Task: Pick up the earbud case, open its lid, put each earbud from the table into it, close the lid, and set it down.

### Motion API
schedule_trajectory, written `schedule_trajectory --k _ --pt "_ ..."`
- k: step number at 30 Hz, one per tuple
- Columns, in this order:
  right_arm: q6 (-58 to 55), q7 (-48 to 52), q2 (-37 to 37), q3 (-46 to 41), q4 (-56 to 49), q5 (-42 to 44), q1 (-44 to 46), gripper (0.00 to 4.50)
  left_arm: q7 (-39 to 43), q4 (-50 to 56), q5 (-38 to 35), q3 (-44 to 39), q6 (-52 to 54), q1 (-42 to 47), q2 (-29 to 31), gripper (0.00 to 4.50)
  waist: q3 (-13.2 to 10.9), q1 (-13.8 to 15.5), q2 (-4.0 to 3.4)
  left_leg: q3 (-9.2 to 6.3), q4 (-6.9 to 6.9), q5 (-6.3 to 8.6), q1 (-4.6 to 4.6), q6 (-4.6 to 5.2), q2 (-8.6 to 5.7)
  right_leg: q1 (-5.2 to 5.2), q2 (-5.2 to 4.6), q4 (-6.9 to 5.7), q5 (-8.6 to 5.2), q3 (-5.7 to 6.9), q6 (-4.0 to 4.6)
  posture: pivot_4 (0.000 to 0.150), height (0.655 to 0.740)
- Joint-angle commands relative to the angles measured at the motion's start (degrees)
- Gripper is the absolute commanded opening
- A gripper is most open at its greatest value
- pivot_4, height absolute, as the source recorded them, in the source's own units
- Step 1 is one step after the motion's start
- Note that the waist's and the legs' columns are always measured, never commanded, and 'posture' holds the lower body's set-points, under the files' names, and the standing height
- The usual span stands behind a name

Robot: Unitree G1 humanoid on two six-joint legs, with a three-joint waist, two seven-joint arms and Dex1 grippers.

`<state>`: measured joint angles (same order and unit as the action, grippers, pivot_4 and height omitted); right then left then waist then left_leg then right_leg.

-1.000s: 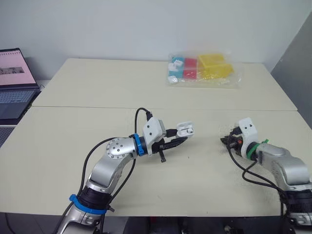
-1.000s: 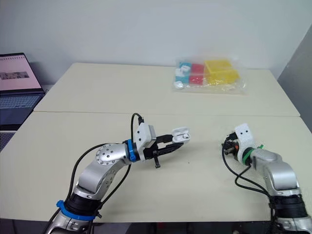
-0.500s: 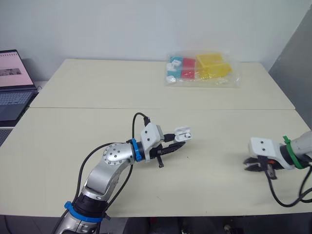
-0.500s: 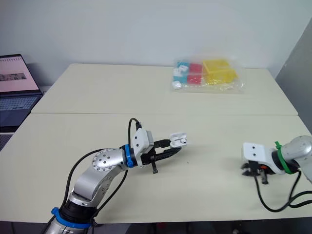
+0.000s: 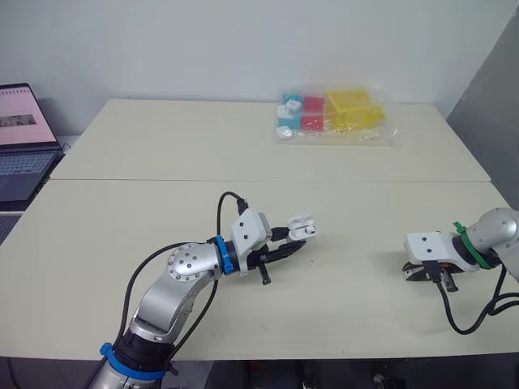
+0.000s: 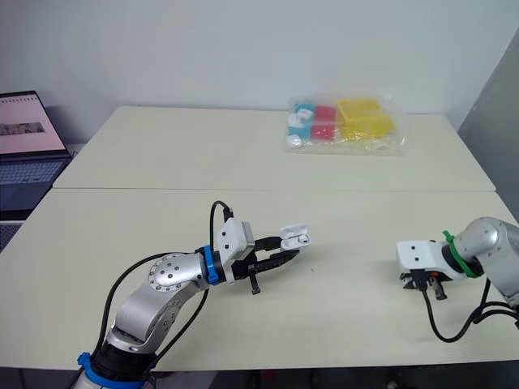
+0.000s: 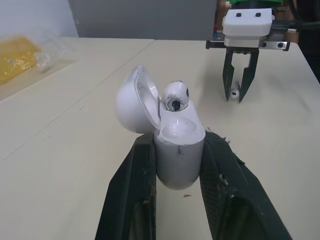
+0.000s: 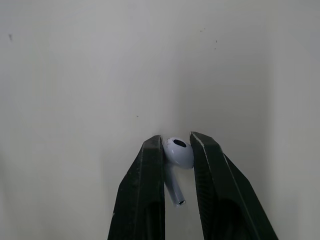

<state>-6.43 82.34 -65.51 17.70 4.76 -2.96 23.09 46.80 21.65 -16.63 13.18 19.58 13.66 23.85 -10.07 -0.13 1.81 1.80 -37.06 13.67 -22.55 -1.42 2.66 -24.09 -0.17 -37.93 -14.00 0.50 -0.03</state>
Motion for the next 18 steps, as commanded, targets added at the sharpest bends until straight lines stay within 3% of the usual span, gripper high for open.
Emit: schedule_trajectory --k 1,5,14,18 --pt "0.89 2.72 0.13 0.31 0.27 -0.51 1.21 0.42 -0.38 2.49 -0.69 0.1 -0.18 0.18 -0.12 0.79 0.0 0.0 0.0 -0.01 0.01 0.0 0.0 0.0 0.0 0.0 0.0 0.0 0.0 0.01 0.0 0.15 0.74" --pt "1.3 4.5 0.66 0.62 1.13 -1.0 2.01 0.42 -0.39 2.6 -0.7 0.1 -0.16 0.1 -0.1 0.79 0.0 -0.01 0.0 -0.03 0.0 0.0 0.04 0.0 0.01 0.01 0.01 -0.05 0.0 0.02 0.01 0.15 0.74" --pt "3.66 3.45 2.48 0.37 3.58 -2.49 4.0 3.6 -0.44 2.25 -0.55 0.23 -0.42 0.09 -0.29 0.79 0.0 -0.17 0.0 0.02 -0.04 0.0 0.18 0.0 0.02 0.1 0.01 -0.09 0.01 -0.02 0.01 0.15 0.74" --pt "0.53 4.9 1.41 -2.38 -0.05 0.94 3.59 3.62 -0.48 1.75 -0.35 0.31 -0.71 0.31 -0.5 0.79 0.0 -0.16 0.0 0.02 -0.03 0.0 0.2 0.0 0.01 0.1 0.01 -0.13 0.01 -0.03 0.01 0.15 0.74"
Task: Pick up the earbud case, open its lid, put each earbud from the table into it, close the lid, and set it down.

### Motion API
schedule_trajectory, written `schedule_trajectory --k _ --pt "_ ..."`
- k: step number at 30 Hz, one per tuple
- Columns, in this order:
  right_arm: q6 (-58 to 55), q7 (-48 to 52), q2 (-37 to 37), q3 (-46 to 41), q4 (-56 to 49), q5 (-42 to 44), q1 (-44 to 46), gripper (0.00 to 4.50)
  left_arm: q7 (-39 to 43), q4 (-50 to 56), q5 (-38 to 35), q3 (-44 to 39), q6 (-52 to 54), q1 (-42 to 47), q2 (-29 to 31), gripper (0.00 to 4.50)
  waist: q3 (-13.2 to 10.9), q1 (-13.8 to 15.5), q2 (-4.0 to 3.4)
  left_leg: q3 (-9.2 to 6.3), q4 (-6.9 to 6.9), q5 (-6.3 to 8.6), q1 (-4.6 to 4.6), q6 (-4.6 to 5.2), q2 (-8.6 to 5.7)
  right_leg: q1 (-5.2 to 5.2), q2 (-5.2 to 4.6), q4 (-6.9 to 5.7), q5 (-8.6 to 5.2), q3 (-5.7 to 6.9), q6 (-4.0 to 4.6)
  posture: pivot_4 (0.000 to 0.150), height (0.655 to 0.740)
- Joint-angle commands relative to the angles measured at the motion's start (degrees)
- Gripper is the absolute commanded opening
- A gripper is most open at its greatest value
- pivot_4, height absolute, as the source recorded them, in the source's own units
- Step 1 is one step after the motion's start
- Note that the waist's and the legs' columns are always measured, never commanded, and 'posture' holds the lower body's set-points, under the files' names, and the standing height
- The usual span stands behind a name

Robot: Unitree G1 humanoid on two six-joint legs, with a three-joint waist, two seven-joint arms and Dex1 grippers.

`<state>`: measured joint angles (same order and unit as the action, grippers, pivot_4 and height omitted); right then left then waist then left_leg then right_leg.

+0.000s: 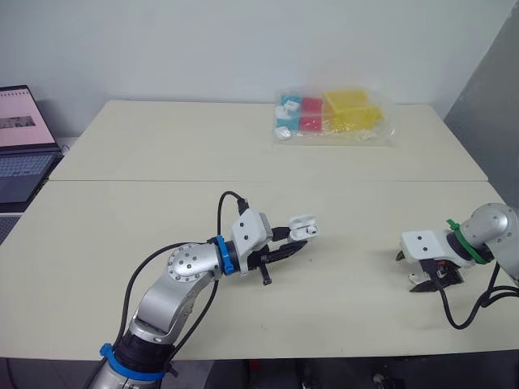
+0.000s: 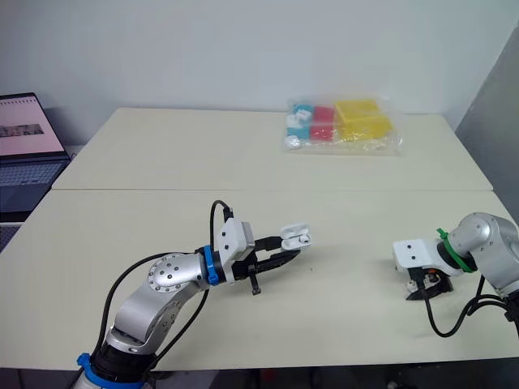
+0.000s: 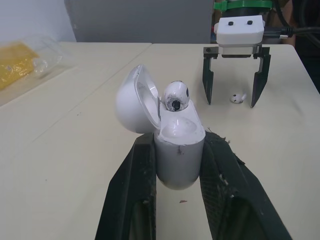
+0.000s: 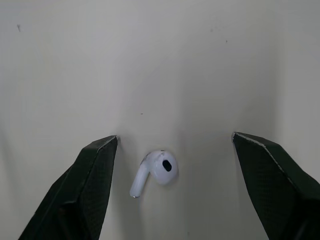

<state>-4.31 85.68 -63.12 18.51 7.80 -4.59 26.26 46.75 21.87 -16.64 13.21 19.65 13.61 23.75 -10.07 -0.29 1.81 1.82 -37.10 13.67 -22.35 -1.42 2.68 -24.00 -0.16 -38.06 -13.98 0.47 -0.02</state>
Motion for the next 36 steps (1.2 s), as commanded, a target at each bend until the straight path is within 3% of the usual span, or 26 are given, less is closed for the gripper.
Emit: schedule_trajectory --k 1,4,8,13,17,23,36 --pt "-2.09 1.69 -1.54 -3.72 -3.94 3.1 0.24 3.62 -0.46 1.47 -0.29 0.31 -0.84 0.42 -0.46 0.79 0.0 0.02 -0.01 -0.01 0.01 0.0 -0.01 0.0 0.0 -0.01 0.0 0.0 0.0 0.0 0.0 0.15 0.74" --pt "-4.13 1.74 -2.54 -5.07 -6.3 4.45 -0.4 3.62 -0.47 1.39 -0.2 0.32 -0.92 0.47 -0.61 0.79 0.0 0.08 -0.01 -0.02 0.03 0.0 -0.04 0.0 0.01 -0.03 0.0 0.02 -0.01 0.01 0.01 0.15 0.74" --pt "-21.35 -0.68 -6.47 -12.59 -18.4 11.13 -5.25 3.62 -0.83 1.18 0.02 0.5 -1.42 0.14 -1.13 0.79 -0.01 0.29 -0.06 -0.02 0.03 0.0 -0.13 0.0 0.0 -0.06 -0.02 0.06 -0.01 0.02 0.01 0.15 0.74" --pt "-43.51 -8.28 -9.53 -17.5 -30.37 12.34 -14.72 3.62 -1.23 1.12 0.13 0.98 -1.74 -0.32 -1.69 0.79 0.0 0.43 -0.04 -0.07 0.01 0.0 -0.14 0.0 0.0 -0.04 -0.06 0.06 -0.01 0.06 0.01 0.15 0.74" --pt "-44.3 -12.25 -9.06 -14.41 -29.07 10.31 -15.62 3.62 -1.32 0.64 0.13 1.67 -2.11 -0.27 -2.27 0.79 0.0 0.15 -0.05 -0.03 -0.05 0.0 -0.12 0.0 -0.02 -0.06 -0.06 0.02 0.0 0.02 -0.01 0.15 0.74" --pt "-42.62 -15.03 -6.22 -7.68 -23.33 7.66 -9.74 3.62 -1.72 0.49 0.4 2.4 -2.36 -0.08 -3.11 0.79 0.0 0.01 -0.04 -0.01 -0.03 0.0 -0.07 0.0 -0.01 -0.05 0.0 0.02 0.01 0.02 -0.01 0.15 0.74" --pt "-40.0 -12.53 -5.1 -0.29 -14.89 4.81 -3.61 3.62 -3.2 1.34 0.89 2.74 -2.52 -1.71 -3.59 0.79 0.0 0.17 -0.05 -0.05 -0.01 0.0 -0.18 0.0 -0.02 -0.09 -0.01 0.07 -0.01 0.05 0.0 0.15 0.74"
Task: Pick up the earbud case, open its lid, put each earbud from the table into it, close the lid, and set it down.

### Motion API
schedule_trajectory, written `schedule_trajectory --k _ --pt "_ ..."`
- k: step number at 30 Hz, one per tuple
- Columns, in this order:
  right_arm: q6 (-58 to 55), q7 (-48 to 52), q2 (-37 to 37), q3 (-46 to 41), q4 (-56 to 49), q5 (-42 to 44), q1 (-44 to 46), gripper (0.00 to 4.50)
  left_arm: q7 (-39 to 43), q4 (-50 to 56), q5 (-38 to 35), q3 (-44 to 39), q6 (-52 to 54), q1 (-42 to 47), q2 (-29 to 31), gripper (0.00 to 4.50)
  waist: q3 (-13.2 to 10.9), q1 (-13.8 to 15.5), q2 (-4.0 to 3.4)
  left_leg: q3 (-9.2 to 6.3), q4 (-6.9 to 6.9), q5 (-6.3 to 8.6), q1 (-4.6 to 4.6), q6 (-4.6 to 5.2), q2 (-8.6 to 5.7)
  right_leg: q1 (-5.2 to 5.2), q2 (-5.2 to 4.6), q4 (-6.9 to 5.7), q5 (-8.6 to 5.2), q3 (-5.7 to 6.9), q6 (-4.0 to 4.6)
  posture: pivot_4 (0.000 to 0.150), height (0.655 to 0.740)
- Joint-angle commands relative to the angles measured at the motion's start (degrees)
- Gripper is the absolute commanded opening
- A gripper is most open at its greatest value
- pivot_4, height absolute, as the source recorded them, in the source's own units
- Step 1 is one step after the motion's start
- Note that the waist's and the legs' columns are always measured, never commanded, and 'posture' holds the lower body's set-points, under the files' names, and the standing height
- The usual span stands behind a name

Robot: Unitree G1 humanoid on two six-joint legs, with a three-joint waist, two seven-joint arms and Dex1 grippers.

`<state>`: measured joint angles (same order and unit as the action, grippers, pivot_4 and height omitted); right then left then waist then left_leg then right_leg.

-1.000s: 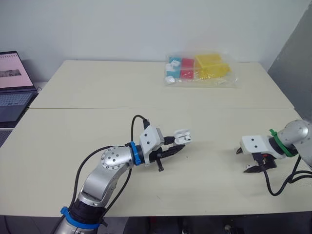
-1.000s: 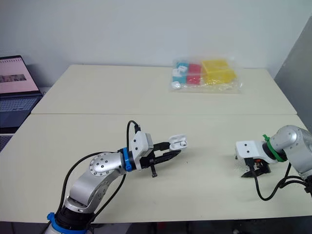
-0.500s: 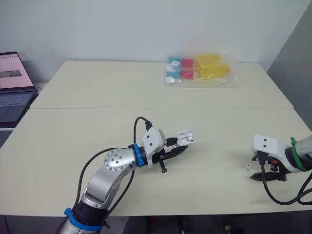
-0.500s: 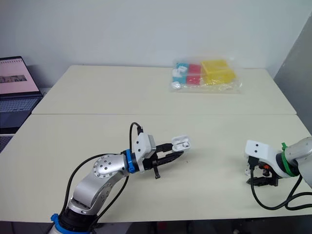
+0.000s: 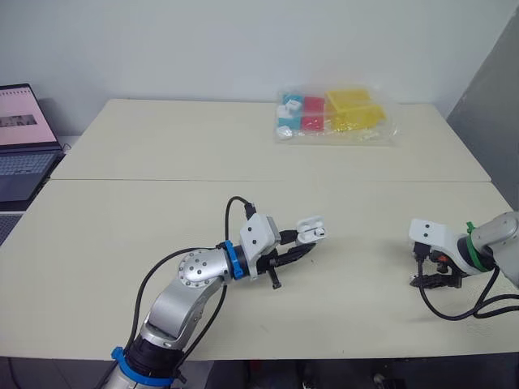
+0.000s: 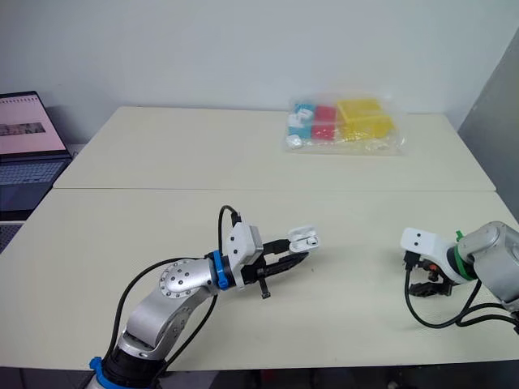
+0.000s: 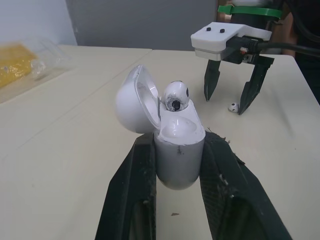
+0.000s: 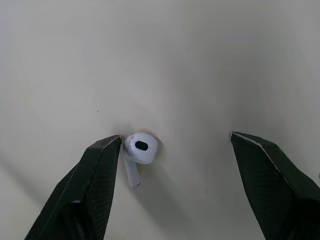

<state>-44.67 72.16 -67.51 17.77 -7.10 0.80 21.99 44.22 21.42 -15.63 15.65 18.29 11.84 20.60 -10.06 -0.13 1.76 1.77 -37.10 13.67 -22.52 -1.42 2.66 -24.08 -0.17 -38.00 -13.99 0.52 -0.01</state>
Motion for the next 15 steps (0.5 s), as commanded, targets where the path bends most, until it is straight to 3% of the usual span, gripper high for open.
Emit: schedule_trajectory --k 1,6,7,9,15 --pt "0.43 1.26 -0.81 0.59 -0.03 -0.65 0.64 3.62 -0.7 1.8 -0.08 0.3 -1.15 0.03 -0.53 0.79 0.0 0.0 0.0 -0.02 0.0 0.0 0.0 0.0 0.01 0.0 0.0 -0.01 0.0 0.01 0.0 0.15 0.74" --pt "0.17 1.81 -0.96 0.44 -0.38 -0.63 0.25 3.62 -0.85 1.68 0.03 0.42 -1.19 0.08 -0.82 0.79 0.0 0.01 0.0 -0.03 0.0 0.0 0.0 0.0 0.01 0.01 0.0 0.0 0.0 0.01 0.0 0.15 0.74" --pt "0.04 1.82 -0.92 0.36 -0.58 -0.59 0.14 3.45 -0.85 1.44 0.06 0.43 -1.3 0.23 -0.88 0.79 0.0 0.01 0.0 -0.02 0.0 0.0 0.0 0.0 0.0 0.01 0.0 0.0 0.0 0.01 0.0 0.15 0.74" --pt "-0.39 1.57 -0.64 0.23 -0.87 -0.52 0.07 3.03 -0.85 1.07 0.12 0.44 -1.5 0.53 -0.99 0.79 0.0 0.01 0.0 -0.02 0.0 0.0 0.0 0.0 0.0 0.01 0.0 0.01 0.0 0.01 0.0 0.15 0.74" --pt "-0.95 1.67 -1.05 -0.14 -2.68 -0.11 -0.66 0.91 -0.78 0.84 0.09 0.45 -1.59 0.81 -1.08 0.79 0.0 0.01 0.0 -0.03 0.0 0.0 0.01 0.0 0.01 0.01 0.01 -0.01 0.0 0.02 0.0 0.15 0.74"
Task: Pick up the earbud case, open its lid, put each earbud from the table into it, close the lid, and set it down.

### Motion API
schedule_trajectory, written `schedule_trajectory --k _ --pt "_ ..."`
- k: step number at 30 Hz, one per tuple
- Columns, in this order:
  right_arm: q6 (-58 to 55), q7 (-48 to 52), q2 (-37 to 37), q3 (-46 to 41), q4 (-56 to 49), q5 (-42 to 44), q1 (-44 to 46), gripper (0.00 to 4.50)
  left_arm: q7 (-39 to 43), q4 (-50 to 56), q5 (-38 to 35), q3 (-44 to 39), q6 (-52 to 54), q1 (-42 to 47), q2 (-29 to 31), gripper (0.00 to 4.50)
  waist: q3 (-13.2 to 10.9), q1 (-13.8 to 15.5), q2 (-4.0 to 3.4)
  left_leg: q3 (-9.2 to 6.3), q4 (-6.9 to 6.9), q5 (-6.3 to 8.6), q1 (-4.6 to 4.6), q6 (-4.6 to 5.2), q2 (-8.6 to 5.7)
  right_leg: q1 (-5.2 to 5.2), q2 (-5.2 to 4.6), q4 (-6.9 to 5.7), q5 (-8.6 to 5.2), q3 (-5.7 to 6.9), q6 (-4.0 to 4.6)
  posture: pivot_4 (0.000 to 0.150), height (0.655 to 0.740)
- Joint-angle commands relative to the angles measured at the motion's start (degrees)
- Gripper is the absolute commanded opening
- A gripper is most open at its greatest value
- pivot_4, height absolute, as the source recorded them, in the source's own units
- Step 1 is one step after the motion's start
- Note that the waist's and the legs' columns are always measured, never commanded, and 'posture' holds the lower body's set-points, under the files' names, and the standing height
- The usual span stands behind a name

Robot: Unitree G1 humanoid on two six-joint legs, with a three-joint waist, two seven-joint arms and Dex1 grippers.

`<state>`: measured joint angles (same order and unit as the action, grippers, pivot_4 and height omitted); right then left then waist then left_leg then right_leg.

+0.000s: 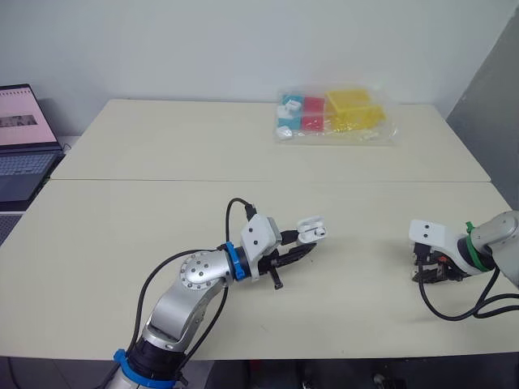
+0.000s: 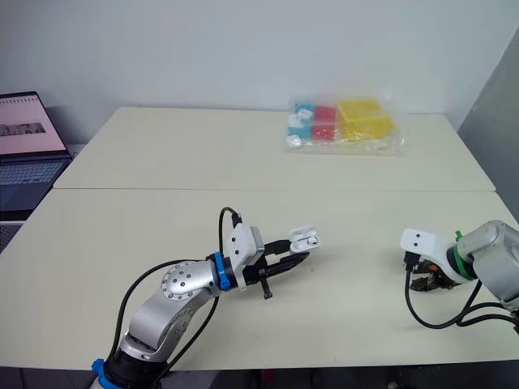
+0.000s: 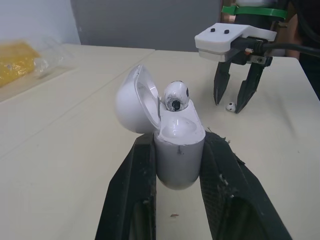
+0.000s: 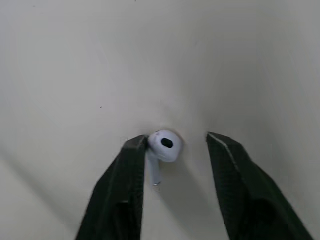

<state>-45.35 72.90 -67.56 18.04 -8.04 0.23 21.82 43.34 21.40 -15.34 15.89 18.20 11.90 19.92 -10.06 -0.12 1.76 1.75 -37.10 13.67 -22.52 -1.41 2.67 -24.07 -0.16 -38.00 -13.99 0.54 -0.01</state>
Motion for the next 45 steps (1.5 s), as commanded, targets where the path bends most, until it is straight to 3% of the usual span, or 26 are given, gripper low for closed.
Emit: schedule_trajectory --k 1,10,15,21,26,28,33,45 --pt "-0.28 1.01 -1.15 -0.49 -2.01 0.51 -0.63 0.51 0.11 0.88 -0.23 0.19 -1.5 0.73 -0.38 0.79 0.0 0.0 0.0 0.0 0.0 0.0 0.0 0.0 0.0 0.0 0.0 0.0 0.0 0.0 0.0 0.15 0.74" --pt "3.63 1.49 -2.22 -2.94 -3.44 1.67 0.24 0.44 0.26 0.37 -0.36 -0.02 -1.47 1.38 -0.43 0.79 0.0 -0.01 0.0 0.01 0.0 0.0 0.0 0.0 -0.01 0.0 0.0 0.0 0.0 -0.01 0.0 0.15 0.74" --pt "6.04 6.96 -1.4 -13.78 -11.05 13.99 2.67 0.44 0.51 -0.45 -1.53 -1.24 -0.86 2.2 -0.26 0.79 -0.01 -0.1 -0.02 0.01 0.02 0.0 0.01 0.0 0.01 -0.02 0.03 -0.01 0.0 -0.02 0.0 0.15 0.74" --pt "-3.87 0.01 6.23 -22.58 -19.6 26.33 7.27 0.44 0.3 -1.82 -3.56 -2.13 0.32 4.63 -1.42 0.79 0.0 0.06 0.05 -0.09 -0.05 0.0 -0.03 0.0 0.01 0.04 0.03 -0.02 0.01 0.06 -0.01 0.15 0.74" --pt "-6.69 -18.84 26.53 -28.96 -27.48 36.57 8.96 0.44 0.28 -3.51 -5.57 -3.31 1.96 8.13 -2.59 0.79 0.03 0.01 0.18 -0.05 -0.06 0.0 -0.1 0.0 -0.01 -0.02 0.01 -0.05 0.02 -0.02 -0.03 0.15 0.74" --pt "-5.41 -26.09 33.89 -29.36 -30.16 37.56 7.6 0.44 0.55 -3.89 -6.18 -3.61 2.48 9.15 -2.62 0.79 0.05 0.01 0.18 -0.11 -0.06 0.0 -0.12 0.0 0.04 -0.01 0.04 -0.04 0.02 0.04 -0.02 0.15 0.74" --pt "-4.62 -38.03 43.82 -27.71 -32.54 38.28 5.9 0.44 0.88 -5.03 -7.45 -4.67 3.32 10.68 -2.61 0.79 0.06 0.01 0.18 -0.09 -0.05 0.0 -0.15 -0.01 0.01 -0.01 0.01 -0.02 0.02 0.02 -0.02 0.15 0.74" --pt "11.54 -40.34 45.4 -18.12 -29.94 27.5 -3.7 0.44 0.88 -4.73 -8.82 -6.22 5.43 11.96 -2.26 0.79 0.06 -0.14 0.18 -0.11 -0.03 -0.01 -0.11 0.0 0.01 -0.02 0.04 -0.03 0.02 0.05 -0.02 0.15 0.74"
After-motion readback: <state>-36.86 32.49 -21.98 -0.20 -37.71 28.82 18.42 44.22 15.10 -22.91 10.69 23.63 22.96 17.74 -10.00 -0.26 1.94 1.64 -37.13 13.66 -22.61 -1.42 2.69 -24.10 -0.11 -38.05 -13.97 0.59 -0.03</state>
